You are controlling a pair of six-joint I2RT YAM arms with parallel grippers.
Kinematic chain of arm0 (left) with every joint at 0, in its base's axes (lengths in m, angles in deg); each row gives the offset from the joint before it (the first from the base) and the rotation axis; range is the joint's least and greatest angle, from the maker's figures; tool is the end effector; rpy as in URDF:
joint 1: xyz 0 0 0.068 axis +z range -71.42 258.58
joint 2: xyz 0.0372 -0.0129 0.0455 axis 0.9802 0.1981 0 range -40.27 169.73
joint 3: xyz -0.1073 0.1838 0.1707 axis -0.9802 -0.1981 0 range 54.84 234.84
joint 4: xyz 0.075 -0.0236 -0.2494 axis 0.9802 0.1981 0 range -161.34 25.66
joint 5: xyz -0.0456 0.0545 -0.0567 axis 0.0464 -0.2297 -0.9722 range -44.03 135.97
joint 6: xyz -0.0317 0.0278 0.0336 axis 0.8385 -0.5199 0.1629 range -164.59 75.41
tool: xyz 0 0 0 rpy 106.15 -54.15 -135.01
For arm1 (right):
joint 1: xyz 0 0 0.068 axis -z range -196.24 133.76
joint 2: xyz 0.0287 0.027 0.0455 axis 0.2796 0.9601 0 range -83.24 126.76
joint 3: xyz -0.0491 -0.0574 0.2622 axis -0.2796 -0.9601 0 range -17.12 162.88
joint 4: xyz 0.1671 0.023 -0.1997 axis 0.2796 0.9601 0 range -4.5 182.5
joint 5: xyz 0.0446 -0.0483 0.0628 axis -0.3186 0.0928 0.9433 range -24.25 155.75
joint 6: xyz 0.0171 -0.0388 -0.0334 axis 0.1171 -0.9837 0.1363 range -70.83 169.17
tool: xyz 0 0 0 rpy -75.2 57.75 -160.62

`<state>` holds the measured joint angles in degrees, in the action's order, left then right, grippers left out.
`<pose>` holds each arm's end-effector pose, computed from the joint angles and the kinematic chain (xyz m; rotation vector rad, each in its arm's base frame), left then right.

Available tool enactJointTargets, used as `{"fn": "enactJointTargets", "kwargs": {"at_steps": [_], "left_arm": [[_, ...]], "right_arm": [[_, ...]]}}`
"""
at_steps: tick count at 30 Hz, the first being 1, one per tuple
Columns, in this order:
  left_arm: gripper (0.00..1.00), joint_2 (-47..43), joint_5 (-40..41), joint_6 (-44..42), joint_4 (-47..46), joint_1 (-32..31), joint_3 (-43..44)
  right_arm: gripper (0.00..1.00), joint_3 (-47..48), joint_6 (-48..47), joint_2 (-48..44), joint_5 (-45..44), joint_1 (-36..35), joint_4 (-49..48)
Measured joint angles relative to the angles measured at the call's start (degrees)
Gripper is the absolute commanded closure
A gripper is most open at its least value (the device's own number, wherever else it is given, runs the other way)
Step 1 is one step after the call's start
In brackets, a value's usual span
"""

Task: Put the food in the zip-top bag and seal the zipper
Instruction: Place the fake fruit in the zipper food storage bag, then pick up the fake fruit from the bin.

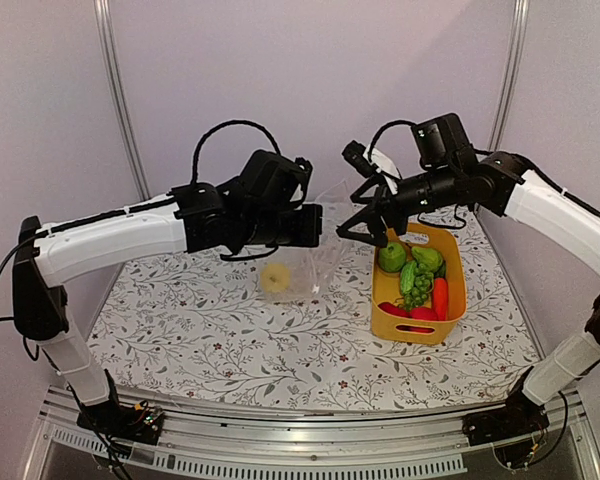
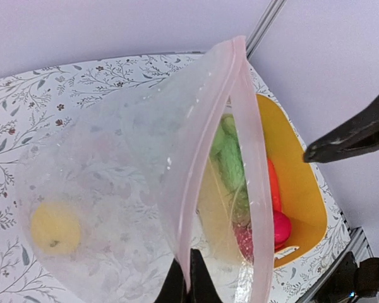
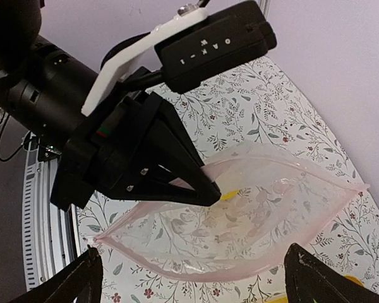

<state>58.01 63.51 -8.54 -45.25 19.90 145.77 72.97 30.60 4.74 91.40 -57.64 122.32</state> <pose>0.2166 -0.3351 0.3435 0.2507 2.1786 -0.6366 0.2452 0.2367 0.3859 -1.3150 1.7587 0.7126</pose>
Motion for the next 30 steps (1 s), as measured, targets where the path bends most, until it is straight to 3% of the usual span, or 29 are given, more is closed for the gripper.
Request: {"fn": "enactJointTargets", "kwargs": {"at_steps": [7, 14, 24, 30], "left_arm": [[1.00, -0.68, 3.04, -2.75, 4.07, 0.79, 0.00], [1.00, -5.11, 7.56, -7.06, 11.76, 1.81, 0.81], [1.00, -8.00, 7.10, -12.20, 16.63, 1.86, 3.17], [1.00, -5.81, 3.85, -13.38, 16.74, 1.86, 3.19]], "right_arm": [[0.04, -3.08, -2.49, -8.33, -0.22, 4.44, 1.84], [0.07, -9.27, -3.98, -11.02, -1.97, 12.55, 2.62], [0.16, -18.23, -5.03, -6.34, -5.66, 18.62, 1.88], [0.24, -18.97, -5.03, 2.84, -10.34, 18.93, -1.18]]}}
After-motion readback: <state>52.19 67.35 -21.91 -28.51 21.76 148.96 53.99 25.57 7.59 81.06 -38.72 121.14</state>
